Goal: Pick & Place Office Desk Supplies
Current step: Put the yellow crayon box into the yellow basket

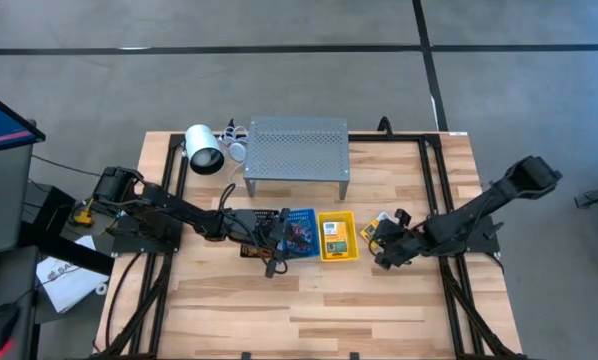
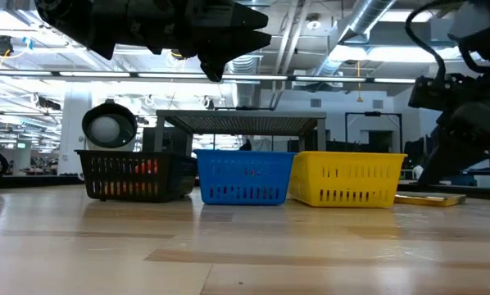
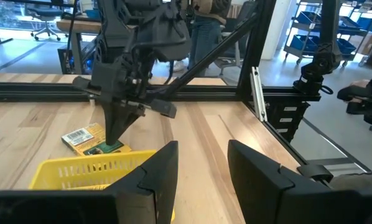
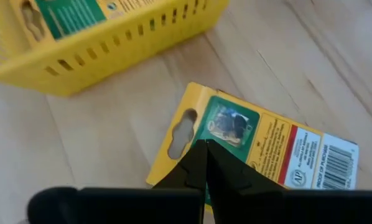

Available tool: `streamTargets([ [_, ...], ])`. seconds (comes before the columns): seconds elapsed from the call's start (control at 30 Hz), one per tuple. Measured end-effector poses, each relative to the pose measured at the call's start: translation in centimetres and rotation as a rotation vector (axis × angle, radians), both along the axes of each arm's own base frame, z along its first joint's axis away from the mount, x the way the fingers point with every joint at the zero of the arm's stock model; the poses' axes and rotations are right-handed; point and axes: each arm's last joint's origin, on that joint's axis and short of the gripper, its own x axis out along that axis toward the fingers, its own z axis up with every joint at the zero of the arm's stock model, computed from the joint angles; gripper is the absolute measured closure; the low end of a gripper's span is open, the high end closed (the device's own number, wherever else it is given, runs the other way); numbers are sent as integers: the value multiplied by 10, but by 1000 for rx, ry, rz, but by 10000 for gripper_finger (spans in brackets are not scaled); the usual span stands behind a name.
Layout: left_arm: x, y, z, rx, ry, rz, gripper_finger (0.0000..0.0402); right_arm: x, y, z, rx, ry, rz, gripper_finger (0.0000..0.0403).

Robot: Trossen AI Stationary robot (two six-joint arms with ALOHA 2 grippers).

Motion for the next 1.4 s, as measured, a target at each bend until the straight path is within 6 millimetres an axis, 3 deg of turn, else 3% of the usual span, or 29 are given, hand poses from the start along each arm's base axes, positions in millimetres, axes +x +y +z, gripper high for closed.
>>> streamTargets([
  [0.43, 0, 0, 0, 0, 1, 0, 266, 1, 7, -12, 68, 82, 8, 402],
  [0.9, 0, 0, 0, 0, 1, 0, 266, -32, 22, 2, 249, 173, 53, 402],
  [1.1, 0, 0, 0, 0, 1, 0, 266, -37, 27, 9, 297, 114, 64, 402],
  [1.4, 0, -2, 0, -5, 2, -36, 266, -29, 40, 21, 277, -109, 160, 402],
])
